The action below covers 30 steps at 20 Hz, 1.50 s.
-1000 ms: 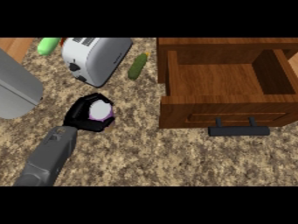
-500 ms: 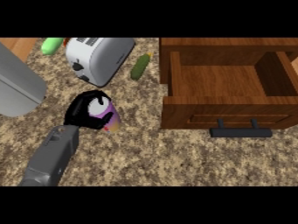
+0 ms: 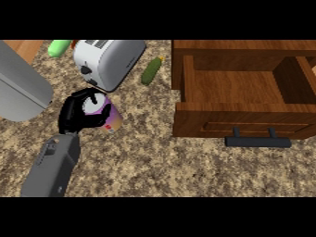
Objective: Pick up the can, place it into the drawer and close the drawer
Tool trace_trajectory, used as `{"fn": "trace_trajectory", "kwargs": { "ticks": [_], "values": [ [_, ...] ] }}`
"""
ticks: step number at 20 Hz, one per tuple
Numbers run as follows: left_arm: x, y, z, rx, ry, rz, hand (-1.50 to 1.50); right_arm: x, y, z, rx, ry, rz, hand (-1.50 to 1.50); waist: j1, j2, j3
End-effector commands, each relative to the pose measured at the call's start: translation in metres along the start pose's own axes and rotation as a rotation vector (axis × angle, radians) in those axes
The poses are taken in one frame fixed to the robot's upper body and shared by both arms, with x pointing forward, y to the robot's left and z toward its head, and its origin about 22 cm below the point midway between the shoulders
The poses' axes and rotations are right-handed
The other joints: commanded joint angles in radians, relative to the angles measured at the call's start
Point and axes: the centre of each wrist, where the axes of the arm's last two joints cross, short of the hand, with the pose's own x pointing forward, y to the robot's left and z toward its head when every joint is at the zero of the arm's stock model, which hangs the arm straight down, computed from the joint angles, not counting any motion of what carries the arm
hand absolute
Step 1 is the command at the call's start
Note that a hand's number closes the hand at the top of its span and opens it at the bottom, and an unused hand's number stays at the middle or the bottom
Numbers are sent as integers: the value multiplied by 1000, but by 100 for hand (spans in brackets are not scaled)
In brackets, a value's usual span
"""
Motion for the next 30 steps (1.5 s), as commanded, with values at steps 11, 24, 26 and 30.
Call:
{"fn": "trace_trajectory", "kwargs": {
  "ticks": [11, 24, 26, 30],
  "values": [
    [129, -116, -10, -105, -77, -34, 150, -5, -19, -1, 11, -5, 5, -150, -24, 6, -1],
    [224, -202, -48, -150, -139, -111, 150, 6, -7, 3, 14, -19, -8, -150, -37, 11, -2],
    [235, -210, -61, -151, -149, -105, 150, -1, 5, 7, 33, -16, 3, -150, -39, 12, -2],
    [264, -237, -71, -147, -130, -109, 150, -8, 4, -12, 20, -20, -14, -150, -38, 13, -1]
  ]
}}
